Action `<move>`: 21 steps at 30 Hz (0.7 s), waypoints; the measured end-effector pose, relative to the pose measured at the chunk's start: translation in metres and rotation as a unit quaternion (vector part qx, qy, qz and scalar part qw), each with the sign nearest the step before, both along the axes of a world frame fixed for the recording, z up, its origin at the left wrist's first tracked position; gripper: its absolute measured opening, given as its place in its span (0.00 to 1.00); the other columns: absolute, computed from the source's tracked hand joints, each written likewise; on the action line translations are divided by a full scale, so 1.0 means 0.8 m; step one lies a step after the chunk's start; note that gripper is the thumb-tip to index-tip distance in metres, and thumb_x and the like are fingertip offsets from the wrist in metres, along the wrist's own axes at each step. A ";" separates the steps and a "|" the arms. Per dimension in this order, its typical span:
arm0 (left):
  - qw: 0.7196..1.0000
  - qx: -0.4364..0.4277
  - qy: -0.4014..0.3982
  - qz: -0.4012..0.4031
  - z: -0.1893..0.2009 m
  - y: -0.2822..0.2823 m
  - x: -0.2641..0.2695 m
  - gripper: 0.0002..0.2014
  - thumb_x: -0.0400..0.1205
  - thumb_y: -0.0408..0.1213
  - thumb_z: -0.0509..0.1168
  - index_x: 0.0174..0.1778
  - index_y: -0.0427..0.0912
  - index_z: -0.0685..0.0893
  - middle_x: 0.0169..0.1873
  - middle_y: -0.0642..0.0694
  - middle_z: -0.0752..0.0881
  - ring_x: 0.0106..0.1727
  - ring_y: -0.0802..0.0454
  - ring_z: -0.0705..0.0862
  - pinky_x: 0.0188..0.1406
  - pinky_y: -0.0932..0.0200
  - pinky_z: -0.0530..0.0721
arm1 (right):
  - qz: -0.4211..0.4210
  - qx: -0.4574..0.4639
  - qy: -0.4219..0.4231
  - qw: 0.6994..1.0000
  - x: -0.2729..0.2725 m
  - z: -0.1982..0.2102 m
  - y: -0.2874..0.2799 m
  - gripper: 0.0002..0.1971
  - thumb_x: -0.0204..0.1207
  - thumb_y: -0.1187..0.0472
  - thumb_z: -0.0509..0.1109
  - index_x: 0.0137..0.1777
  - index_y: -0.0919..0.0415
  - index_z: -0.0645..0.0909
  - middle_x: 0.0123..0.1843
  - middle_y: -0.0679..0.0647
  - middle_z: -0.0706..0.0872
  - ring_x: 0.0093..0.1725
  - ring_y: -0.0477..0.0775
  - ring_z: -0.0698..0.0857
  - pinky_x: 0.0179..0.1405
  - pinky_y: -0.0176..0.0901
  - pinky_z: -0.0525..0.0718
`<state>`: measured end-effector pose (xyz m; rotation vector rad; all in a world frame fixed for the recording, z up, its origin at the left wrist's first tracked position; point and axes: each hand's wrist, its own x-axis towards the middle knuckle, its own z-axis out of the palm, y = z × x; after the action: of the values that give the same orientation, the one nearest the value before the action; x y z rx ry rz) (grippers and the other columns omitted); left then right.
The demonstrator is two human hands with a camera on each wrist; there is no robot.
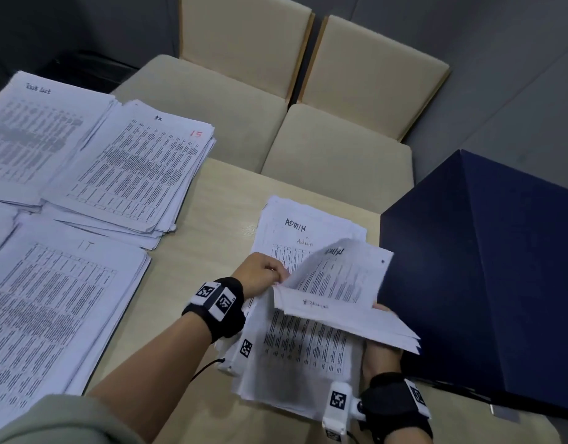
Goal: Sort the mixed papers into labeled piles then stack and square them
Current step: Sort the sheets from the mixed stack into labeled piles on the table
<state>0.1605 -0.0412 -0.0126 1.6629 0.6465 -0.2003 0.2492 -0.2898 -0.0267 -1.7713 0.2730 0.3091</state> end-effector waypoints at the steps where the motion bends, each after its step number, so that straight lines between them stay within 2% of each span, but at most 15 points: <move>1: 1.000 -0.020 -0.004 0.018 0.000 0.002 -0.002 0.16 0.75 0.17 0.61 0.24 0.33 0.85 0.23 0.54 0.84 0.27 0.59 0.81 0.36 0.66 0.79 | -0.013 -0.020 0.014 1.000 0.002 0.000 0.001 0.17 0.84 0.74 0.59 0.61 0.58 0.85 0.61 0.66 0.86 0.66 0.71 0.81 0.64 0.53 0.83; 2: 0.999 -0.037 -0.004 0.034 0.001 0.004 -0.004 0.16 0.76 0.18 0.62 0.24 0.33 0.85 0.23 0.53 0.86 0.26 0.59 0.82 0.33 0.67 0.80 | -0.009 -0.006 0.030 0.999 0.002 -0.003 0.000 0.15 0.80 0.75 0.63 0.57 0.60 0.86 0.57 0.66 0.88 0.62 0.71 0.83 0.61 0.57 0.84; 3: 0.998 -0.043 -0.002 0.047 0.001 0.006 -0.006 0.17 0.77 0.20 0.65 0.24 0.36 0.88 0.25 0.51 0.88 0.27 0.59 0.83 0.32 0.66 0.81 | 0.008 0.008 0.046 0.999 -0.004 -0.003 -0.001 0.13 0.75 0.78 0.67 0.49 0.61 0.87 0.49 0.64 0.90 0.56 0.68 0.85 0.54 0.53 0.84; 5: 0.997 0.008 0.014 0.075 -0.005 0.009 -0.007 0.08 0.78 0.27 0.68 0.35 0.39 0.90 0.36 0.44 0.91 0.36 0.54 0.85 0.39 0.62 0.83 | 0.033 -0.001 0.056 0.998 -0.013 -0.002 -0.003 0.12 0.71 0.80 0.69 0.40 0.62 0.84 0.39 0.60 0.88 0.46 0.61 0.85 0.43 0.45 0.82; 6: 0.994 0.059 0.034 0.091 -0.008 0.010 -0.008 0.04 0.78 0.29 0.68 0.42 0.39 0.89 0.43 0.44 0.90 0.42 0.52 0.85 0.44 0.60 0.82 | 0.031 0.000 0.056 0.998 -0.017 -0.002 -0.005 0.12 0.72 0.81 0.68 0.40 0.63 0.84 0.38 0.59 0.87 0.42 0.59 0.84 0.40 0.43 0.83; 8: 0.980 0.142 0.084 0.112 -0.013 0.010 -0.011 0.09 0.79 0.31 0.66 0.55 0.40 0.83 0.52 0.46 0.86 0.52 0.49 0.83 0.53 0.58 0.80 | 0.013 0.041 0.070 0.997 -0.014 -0.006 -0.003 0.16 0.70 0.83 0.66 0.49 0.65 0.88 0.44 0.56 0.88 0.44 0.52 0.84 0.46 0.36 0.84; 10: 0.977 0.145 0.099 0.118 -0.016 0.008 -0.010 0.15 0.80 0.31 0.67 0.62 0.37 0.79 0.57 0.44 0.84 0.57 0.45 0.83 0.59 0.54 0.81 | 0.012 0.048 0.090 0.995 -0.010 -0.012 -0.001 0.23 0.69 0.84 0.65 0.58 0.65 0.88 0.51 0.54 0.90 0.50 0.47 0.85 0.55 0.34 0.82; 11: 0.978 0.132 0.106 0.121 -0.014 0.006 -0.008 0.17 0.80 0.33 0.68 0.64 0.36 0.77 0.57 0.43 0.84 0.58 0.43 0.83 0.59 0.53 0.82 | 0.009 0.044 0.098 0.994 -0.009 -0.019 -0.001 0.23 0.69 0.84 0.65 0.58 0.64 0.88 0.51 0.54 0.90 0.50 0.47 0.85 0.55 0.34 0.81; 13: 0.983 0.093 0.123 0.102 -0.010 0.002 -0.003 0.18 0.79 0.37 0.71 0.62 0.36 0.76 0.54 0.43 0.82 0.56 0.43 0.83 0.52 0.54 0.82 | 0.009 0.049 0.107 0.993 -0.012 -0.025 0.000 0.21 0.68 0.85 0.65 0.47 0.62 0.91 0.46 0.56 0.90 0.50 0.53 0.85 0.53 0.38 0.84; 15: 0.988 0.090 0.114 0.056 -0.007 -0.002 -0.002 0.11 0.78 0.38 0.73 0.47 0.39 0.78 0.42 0.47 0.78 0.43 0.49 0.80 0.43 0.57 0.78 | 0.001 0.041 0.102 0.994 -0.012 -0.026 0.002 0.20 0.66 0.86 0.66 0.31 0.61 0.89 0.36 0.57 0.90 0.48 0.59 0.85 0.50 0.45 0.84; 16: 0.990 0.101 0.092 0.039 -0.002 -0.004 -0.003 0.10 0.78 0.36 0.73 0.38 0.38 0.78 0.37 0.49 0.77 0.37 0.52 0.76 0.38 0.57 0.77 | 0.003 0.039 0.099 0.994 -0.012 -0.028 0.001 0.20 0.66 0.86 0.66 0.30 0.61 0.89 0.35 0.57 0.90 0.47 0.59 0.85 0.48 0.45 0.84; 18: 0.994 0.104 0.030 0.022 0.003 -0.005 -0.005 0.08 0.78 0.30 0.69 0.32 0.38 0.81 0.30 0.51 0.79 0.33 0.51 0.76 0.33 0.57 0.75 | 0.002 0.049 0.091 0.995 -0.015 -0.028 -0.004 0.19 0.67 0.84 0.65 0.40 0.61 0.89 0.40 0.58 0.89 0.45 0.58 0.84 0.42 0.40 0.85; 19: 0.995 0.095 0.009 0.021 0.004 -0.003 -0.006 0.09 0.77 0.27 0.67 0.31 0.41 0.84 0.28 0.53 0.81 0.32 0.52 0.78 0.32 0.60 0.74 | 0.001 0.050 0.083 0.995 -0.017 -0.023 -0.006 0.15 0.68 0.80 0.65 0.44 0.62 0.88 0.42 0.60 0.89 0.45 0.59 0.84 0.42 0.41 0.86; 21: 0.997 0.064 -0.022 0.027 0.007 0.004 -0.009 0.13 0.76 0.24 0.66 0.30 0.44 0.88 0.29 0.51 0.87 0.32 0.55 0.81 0.33 0.61 0.79 | 0.003 0.050 0.059 0.997 -0.020 -0.011 -0.009 0.10 0.66 0.73 0.69 0.45 0.65 0.87 0.46 0.66 0.89 0.48 0.63 0.86 0.52 0.54 0.85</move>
<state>0.1532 -0.0380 -0.0073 1.7655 0.6824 -0.0849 0.2328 -0.2972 -0.0356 -1.6577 0.3314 0.4247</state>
